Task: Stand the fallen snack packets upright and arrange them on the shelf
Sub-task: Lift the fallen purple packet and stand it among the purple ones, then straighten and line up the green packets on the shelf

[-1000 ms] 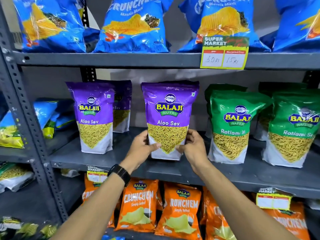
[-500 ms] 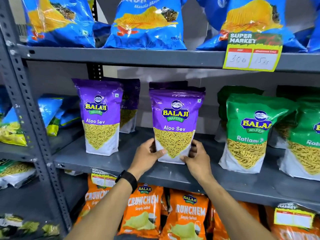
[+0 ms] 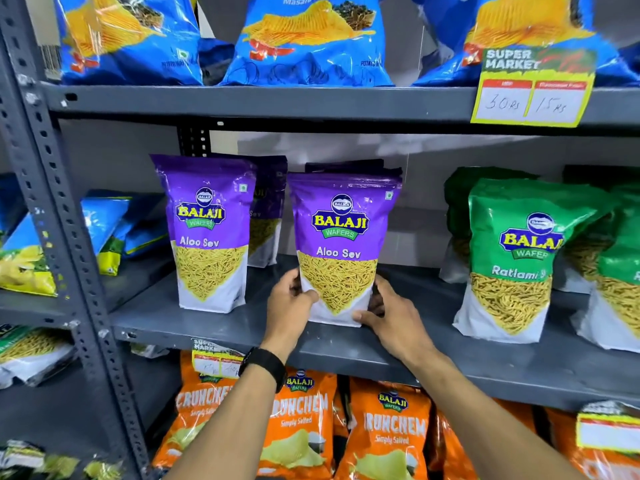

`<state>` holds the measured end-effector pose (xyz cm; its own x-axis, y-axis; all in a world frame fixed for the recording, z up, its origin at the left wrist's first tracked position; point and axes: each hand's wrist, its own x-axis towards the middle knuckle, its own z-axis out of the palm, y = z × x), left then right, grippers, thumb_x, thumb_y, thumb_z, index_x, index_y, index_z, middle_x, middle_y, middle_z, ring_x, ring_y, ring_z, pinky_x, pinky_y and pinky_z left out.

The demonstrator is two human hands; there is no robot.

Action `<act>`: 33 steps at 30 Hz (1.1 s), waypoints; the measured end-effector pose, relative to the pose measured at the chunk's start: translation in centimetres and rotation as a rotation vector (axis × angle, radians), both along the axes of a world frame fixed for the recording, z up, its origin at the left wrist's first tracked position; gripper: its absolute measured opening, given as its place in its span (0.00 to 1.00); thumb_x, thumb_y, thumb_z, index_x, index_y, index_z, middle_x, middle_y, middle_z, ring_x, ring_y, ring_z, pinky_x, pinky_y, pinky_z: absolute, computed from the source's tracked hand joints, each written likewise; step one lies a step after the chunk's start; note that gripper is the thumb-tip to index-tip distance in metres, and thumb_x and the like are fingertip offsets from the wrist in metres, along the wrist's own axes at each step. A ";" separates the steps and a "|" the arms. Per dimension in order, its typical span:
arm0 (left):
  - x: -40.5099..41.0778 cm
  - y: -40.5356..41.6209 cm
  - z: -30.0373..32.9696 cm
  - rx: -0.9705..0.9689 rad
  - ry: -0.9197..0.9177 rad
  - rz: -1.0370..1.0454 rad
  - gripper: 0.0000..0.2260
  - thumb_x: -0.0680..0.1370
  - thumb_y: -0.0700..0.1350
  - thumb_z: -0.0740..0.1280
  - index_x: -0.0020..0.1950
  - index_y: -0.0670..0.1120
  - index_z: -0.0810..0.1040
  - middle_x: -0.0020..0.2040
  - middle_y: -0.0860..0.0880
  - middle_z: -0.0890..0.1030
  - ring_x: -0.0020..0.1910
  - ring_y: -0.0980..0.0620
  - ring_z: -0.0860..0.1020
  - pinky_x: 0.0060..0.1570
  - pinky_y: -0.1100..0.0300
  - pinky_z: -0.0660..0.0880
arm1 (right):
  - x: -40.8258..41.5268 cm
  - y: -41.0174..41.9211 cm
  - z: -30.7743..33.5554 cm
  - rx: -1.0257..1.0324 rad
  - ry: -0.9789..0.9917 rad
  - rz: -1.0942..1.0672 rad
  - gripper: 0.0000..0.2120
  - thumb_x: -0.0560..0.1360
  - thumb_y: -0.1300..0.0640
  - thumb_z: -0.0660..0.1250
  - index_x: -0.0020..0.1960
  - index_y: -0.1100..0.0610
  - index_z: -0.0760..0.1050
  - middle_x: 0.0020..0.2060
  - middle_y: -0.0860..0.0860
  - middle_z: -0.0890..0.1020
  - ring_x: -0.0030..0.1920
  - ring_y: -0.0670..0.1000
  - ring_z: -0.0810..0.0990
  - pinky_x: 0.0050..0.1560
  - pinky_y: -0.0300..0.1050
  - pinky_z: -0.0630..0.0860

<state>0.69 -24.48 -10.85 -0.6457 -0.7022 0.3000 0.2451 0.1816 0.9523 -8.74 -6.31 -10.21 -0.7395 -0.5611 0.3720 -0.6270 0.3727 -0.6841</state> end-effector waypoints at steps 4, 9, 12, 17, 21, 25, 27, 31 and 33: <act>0.0 0.0 0.1 0.011 -0.014 0.004 0.19 0.75 0.31 0.69 0.58 0.52 0.84 0.54 0.50 0.89 0.57 0.48 0.85 0.57 0.54 0.79 | 0.2 0.0 -0.1 0.017 0.059 -0.006 0.35 0.73 0.48 0.74 0.75 0.41 0.62 0.57 0.50 0.85 0.55 0.53 0.83 0.59 0.54 0.80; 0.3 0.4 0.3 0.004 -0.036 0.029 0.18 0.76 0.32 0.68 0.58 0.51 0.83 0.55 0.49 0.89 0.57 0.48 0.85 0.60 0.51 0.80 | 0.5 0.0 0.2 0.029 0.084 0.010 0.34 0.74 0.50 0.74 0.76 0.45 0.63 0.60 0.49 0.84 0.58 0.53 0.83 0.59 0.50 0.79; 0.6 0.7 0.6 -0.034 -0.070 0.098 0.13 0.77 0.34 0.68 0.57 0.49 0.84 0.53 0.49 0.88 0.53 0.48 0.84 0.55 0.53 0.78 | 0.9 -0.2 0.6 0.028 0.076 0.024 0.33 0.74 0.50 0.74 0.75 0.46 0.64 0.64 0.50 0.83 0.62 0.54 0.81 0.63 0.51 0.78; 1.0 1.2 0.9 -0.044 -0.174 0.145 0.10 0.77 0.36 0.69 0.54 0.47 0.84 0.47 0.49 0.87 0.50 0.45 0.82 0.51 0.54 0.75 | 1.0 0.3 0.9 0.020 0.016 0.059 0.37 0.74 0.50 0.75 0.77 0.46 0.61 0.67 0.51 0.81 0.65 0.54 0.80 0.65 0.52 0.78; 1.9 4.1 2.6 -0.036 -0.103 0.479 0.19 0.75 0.34 0.69 0.66 0.45 0.82 0.54 0.46 0.85 0.50 0.46 0.82 0.53 0.57 0.74 | 0.8 3.8 1.0 -0.067 0.047 0.031 0.39 0.75 0.51 0.74 0.81 0.51 0.60 0.65 0.52 0.80 0.64 0.52 0.79 0.67 0.47 0.74; 0.8 11.3 3.8 -0.168 -0.012 0.449 0.15 0.75 0.34 0.69 0.55 0.52 0.82 0.49 0.50 0.83 0.45 0.48 0.80 0.44 0.60 0.73 | 0.4 10.2 0.8 -0.290 0.082 -0.042 0.29 0.76 0.55 0.72 0.75 0.48 0.69 0.55 0.46 0.81 0.55 0.47 0.81 0.60 0.50 0.80; -1.5 14.7 3.7 -0.215 -0.068 0.211 0.12 0.77 0.36 0.71 0.54 0.52 0.83 0.45 0.51 0.84 0.43 0.50 0.80 0.44 0.65 0.77 | -0.2 13.9 1.1 -0.402 0.113 -0.159 0.21 0.77 0.57 0.71 0.69 0.48 0.73 0.54 0.46 0.81 0.52 0.49 0.82 0.56 0.51 0.81; -7.5 19.9 2.7 -0.210 -0.211 -0.262 0.25 0.78 0.46 0.75 0.75 0.49 0.74 0.62 0.49 0.81 0.57 0.53 0.82 0.54 0.71 0.77 | -4.2 20.7 1.3 -0.501 0.163 -0.441 0.19 0.76 0.55 0.74 0.63 0.55 0.73 0.55 0.54 0.79 0.55 0.57 0.79 0.56 0.57 0.78; -9.8 21.4 1.9 -0.161 -0.232 -0.381 0.34 0.76 0.49 0.78 0.79 0.51 0.67 0.71 0.50 0.78 0.67 0.50 0.80 0.67 0.57 0.77 | -6.4 23.2 1.5 -0.432 0.067 -0.439 0.23 0.74 0.53 0.76 0.64 0.54 0.70 0.54 0.53 0.78 0.54 0.55 0.79 0.59 0.56 0.77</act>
<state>-9.15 -3.07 -8.92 -0.9110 -0.3589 0.2032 0.1071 0.2700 0.9569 -15.12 16.90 -8.73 -0.8344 0.0023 0.5511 -0.5245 0.3041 -0.7953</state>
